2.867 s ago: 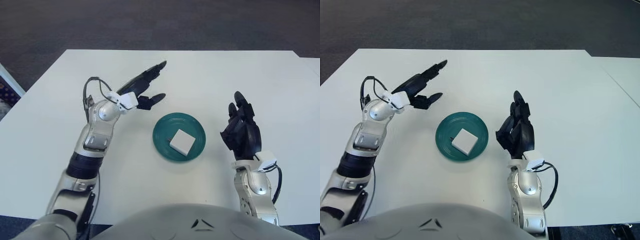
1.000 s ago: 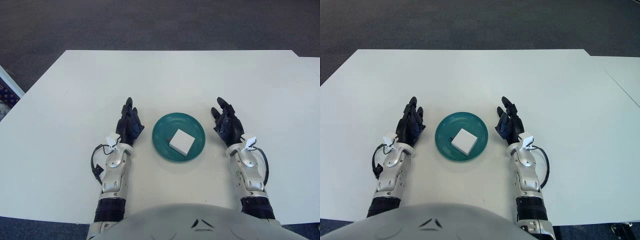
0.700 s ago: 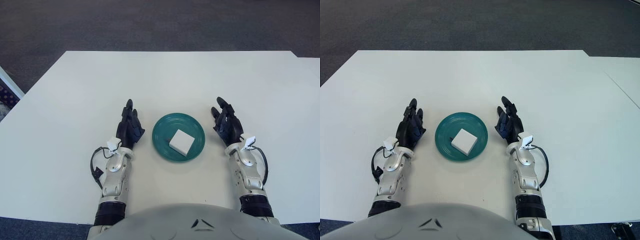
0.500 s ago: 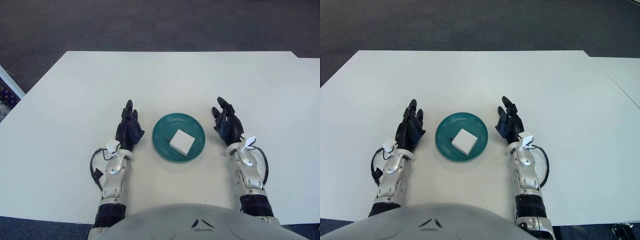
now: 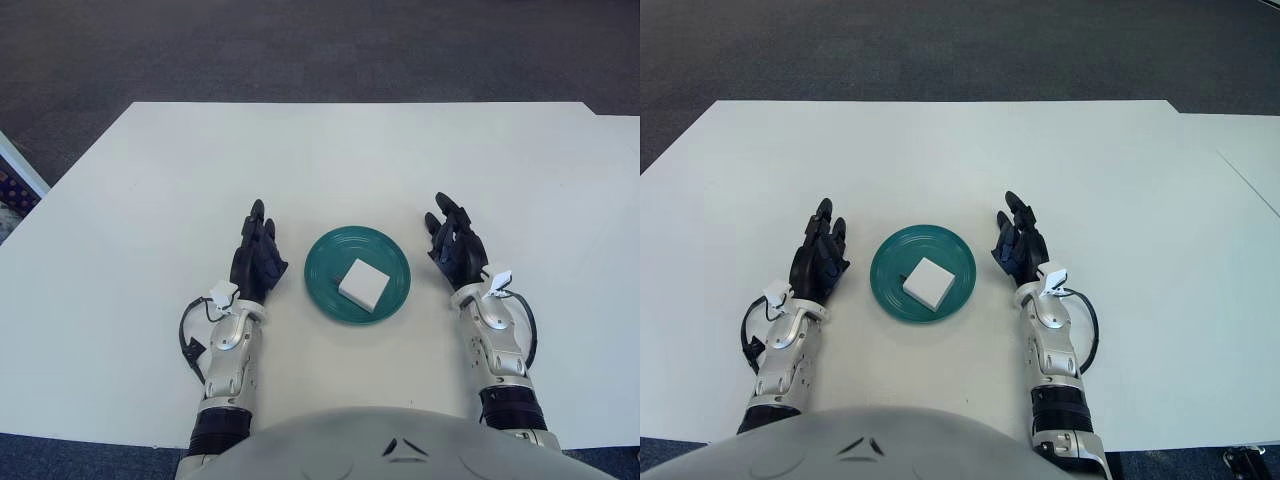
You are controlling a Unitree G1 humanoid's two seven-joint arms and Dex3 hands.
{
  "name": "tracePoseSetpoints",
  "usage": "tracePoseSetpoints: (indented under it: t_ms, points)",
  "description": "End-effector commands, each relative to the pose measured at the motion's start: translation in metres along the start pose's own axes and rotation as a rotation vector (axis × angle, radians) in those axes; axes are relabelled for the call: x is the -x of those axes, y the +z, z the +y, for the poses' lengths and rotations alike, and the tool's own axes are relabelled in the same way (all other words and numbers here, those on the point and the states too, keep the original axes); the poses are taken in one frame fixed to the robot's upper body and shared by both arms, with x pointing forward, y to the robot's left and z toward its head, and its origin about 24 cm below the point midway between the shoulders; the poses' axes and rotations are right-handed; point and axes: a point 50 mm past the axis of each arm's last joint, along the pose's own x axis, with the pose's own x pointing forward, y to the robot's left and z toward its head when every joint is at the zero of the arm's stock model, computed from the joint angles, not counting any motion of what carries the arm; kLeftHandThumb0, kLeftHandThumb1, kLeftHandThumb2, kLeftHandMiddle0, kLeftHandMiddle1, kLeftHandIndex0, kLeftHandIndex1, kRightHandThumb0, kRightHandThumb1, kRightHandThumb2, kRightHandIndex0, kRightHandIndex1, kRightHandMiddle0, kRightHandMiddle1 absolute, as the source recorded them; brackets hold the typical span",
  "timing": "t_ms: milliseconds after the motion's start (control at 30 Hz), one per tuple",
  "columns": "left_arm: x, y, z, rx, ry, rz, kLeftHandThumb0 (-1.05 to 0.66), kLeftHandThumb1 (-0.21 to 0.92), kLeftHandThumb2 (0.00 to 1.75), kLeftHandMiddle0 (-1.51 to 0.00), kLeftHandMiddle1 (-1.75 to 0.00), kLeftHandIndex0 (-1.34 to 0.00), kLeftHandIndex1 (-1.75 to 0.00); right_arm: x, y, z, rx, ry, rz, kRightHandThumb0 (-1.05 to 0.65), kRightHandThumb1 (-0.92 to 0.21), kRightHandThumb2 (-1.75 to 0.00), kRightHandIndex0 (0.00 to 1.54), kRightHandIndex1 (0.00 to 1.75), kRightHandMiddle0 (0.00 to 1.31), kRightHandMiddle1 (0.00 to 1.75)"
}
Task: Put the charger into the plate.
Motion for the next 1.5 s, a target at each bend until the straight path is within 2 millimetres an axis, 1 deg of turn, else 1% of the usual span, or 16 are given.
tracePoseSetpoints:
  t_ms: [0,400,600,867,1200,1467]
  points:
    - [0.0100,-0.0101,0.0045,-0.021,0.037,0.062,-1.05,0.92,0.92,0.00,0.00,0.00,0.00,0.0114,-0.0225,-0.0012,-0.019,-0.040,0.108,-0.79,-0.92,-0.93,0.10,0.00,0.00,0.25]
    - [0.0126,-0.0069,0.0044,-0.033,0.035,0.013,-1.05,0.92,0.91,0.00,0.00,0.00,0.00,0.0133,-0.0239,0.0004,-0.005,-0.081,0.093,-0.75,-0.92,-0.92,0.08,0.00,0.00,0.25]
    - [0.0127,-0.0082,0.0063,-0.002,0.033,-0.010,-1.05,0.92,0.91,0.00,0.00,-0.01,0.00,0.0141,-0.0252,-0.0001,0.011,-0.093,0.086,-0.75,-0.92,-0.91,0.08,0.00,0.00,0.28]
    - [0.0129,-0.0108,0.0098,-0.013,0.058,-0.010,-1.05,0.92,0.90,0.00,0.00,0.00,0.00,0.0141,-0.0256,-0.0021,0.023,-0.085,0.077,-0.76,-0.92,-0.90,0.08,0.00,0.00,0.29]
    - [0.0131,-0.0143,0.0090,0.016,0.075,-0.026,-1.05,0.92,0.89,0.00,0.00,0.00,0.00,0.0137,-0.0263,-0.0051,0.028,-0.068,0.087,-0.77,-0.92,-0.90,0.07,0.00,0.00,0.28]
    - [0.0141,-0.0148,0.0087,-0.016,0.070,-0.017,-1.05,0.92,0.89,-0.01,0.00,0.00,0.00,0.0132,-0.0264,-0.0064,0.037,-0.067,0.089,-0.77,-0.92,-0.90,0.06,0.00,0.00,0.27]
